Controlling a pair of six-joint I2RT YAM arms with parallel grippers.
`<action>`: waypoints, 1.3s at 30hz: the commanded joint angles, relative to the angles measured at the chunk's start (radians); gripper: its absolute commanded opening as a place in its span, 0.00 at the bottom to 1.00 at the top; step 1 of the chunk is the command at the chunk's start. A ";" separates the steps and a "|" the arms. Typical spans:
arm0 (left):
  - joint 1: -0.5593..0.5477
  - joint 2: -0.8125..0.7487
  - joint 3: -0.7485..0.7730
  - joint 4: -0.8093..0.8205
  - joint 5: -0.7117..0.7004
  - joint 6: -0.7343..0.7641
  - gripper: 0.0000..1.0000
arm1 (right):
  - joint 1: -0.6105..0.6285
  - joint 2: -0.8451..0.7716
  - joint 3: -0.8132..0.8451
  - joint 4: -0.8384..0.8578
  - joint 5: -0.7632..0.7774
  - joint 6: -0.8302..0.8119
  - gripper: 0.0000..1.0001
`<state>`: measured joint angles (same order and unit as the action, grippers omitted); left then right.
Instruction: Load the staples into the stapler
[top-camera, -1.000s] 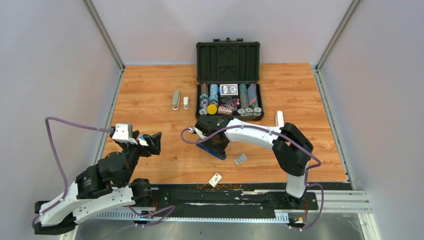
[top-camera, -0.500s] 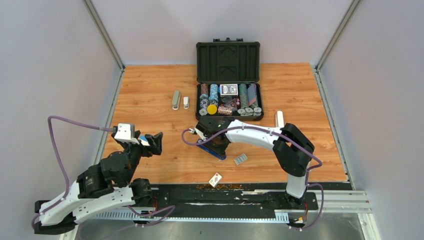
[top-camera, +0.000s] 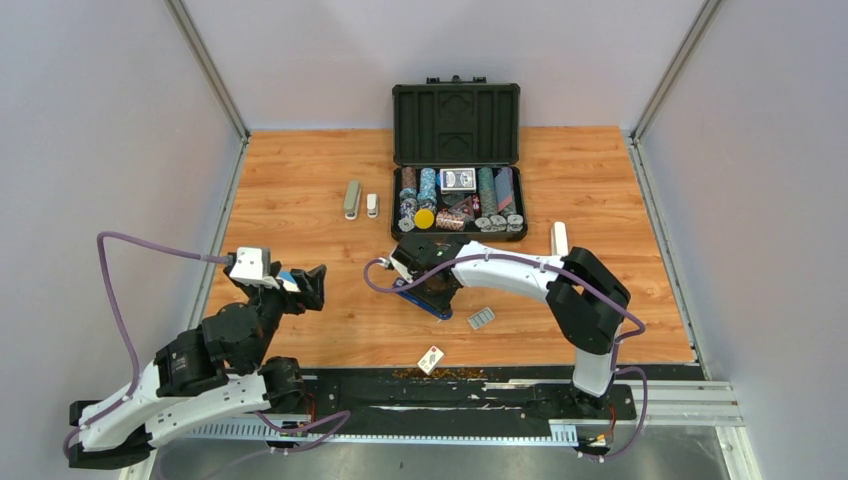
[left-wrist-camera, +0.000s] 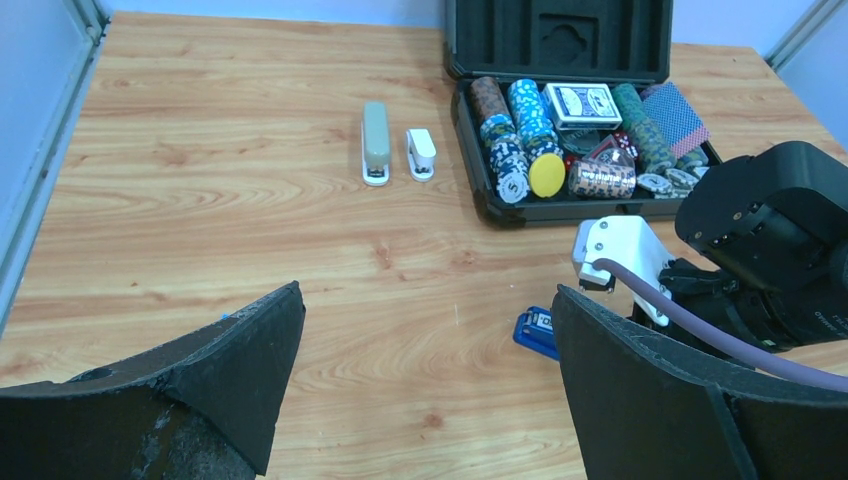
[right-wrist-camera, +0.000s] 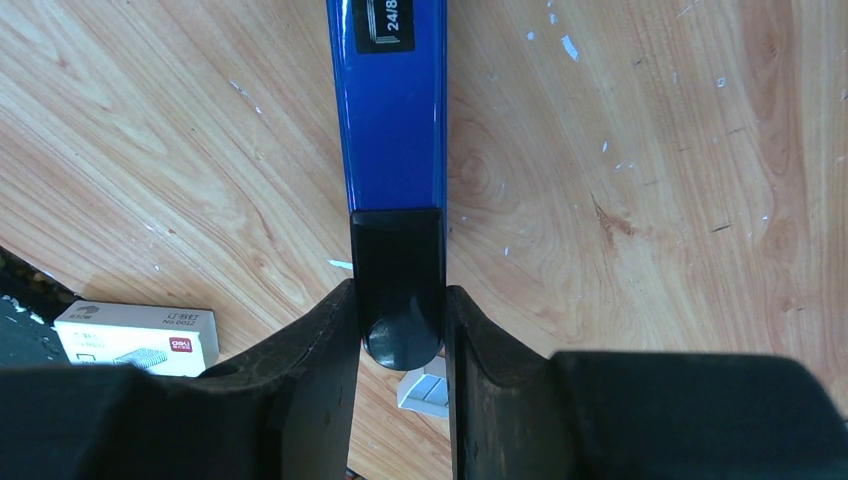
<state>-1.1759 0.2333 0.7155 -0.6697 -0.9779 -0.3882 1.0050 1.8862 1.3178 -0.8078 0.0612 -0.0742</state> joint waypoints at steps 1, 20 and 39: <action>-0.003 0.008 -0.002 0.016 -0.007 -0.006 1.00 | 0.001 0.152 -0.099 0.125 -0.024 0.034 0.00; -0.002 -0.009 -0.001 0.009 -0.010 -0.012 1.00 | -0.110 -0.187 0.023 0.002 0.063 0.064 0.00; -0.003 0.006 -0.005 0.023 -0.003 -0.006 1.00 | -0.412 -0.534 -0.232 -0.022 0.126 0.153 0.00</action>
<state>-1.1759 0.2302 0.7151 -0.6697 -0.9775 -0.3920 0.6296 1.4006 1.1431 -0.8482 0.1543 0.0410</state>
